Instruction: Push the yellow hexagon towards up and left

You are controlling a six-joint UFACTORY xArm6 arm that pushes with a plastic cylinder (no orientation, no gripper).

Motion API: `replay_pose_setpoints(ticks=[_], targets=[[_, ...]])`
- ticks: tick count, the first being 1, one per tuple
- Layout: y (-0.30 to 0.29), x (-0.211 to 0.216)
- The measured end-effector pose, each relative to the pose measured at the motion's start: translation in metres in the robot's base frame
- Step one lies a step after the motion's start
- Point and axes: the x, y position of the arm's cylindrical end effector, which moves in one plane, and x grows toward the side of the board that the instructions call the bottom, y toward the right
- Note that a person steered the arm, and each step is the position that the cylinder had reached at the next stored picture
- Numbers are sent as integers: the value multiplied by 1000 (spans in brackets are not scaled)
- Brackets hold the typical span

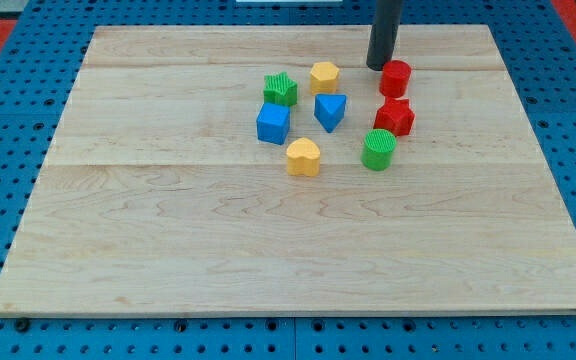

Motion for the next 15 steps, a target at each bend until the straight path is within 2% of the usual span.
replay_pose_setpoints(ticks=[2, 3, 4, 8, 11, 13, 15], targets=[[0, -6], [-1, -25], [-20, -31], [-50, -28], [-56, 22], [-16, 31], [-58, 64]])
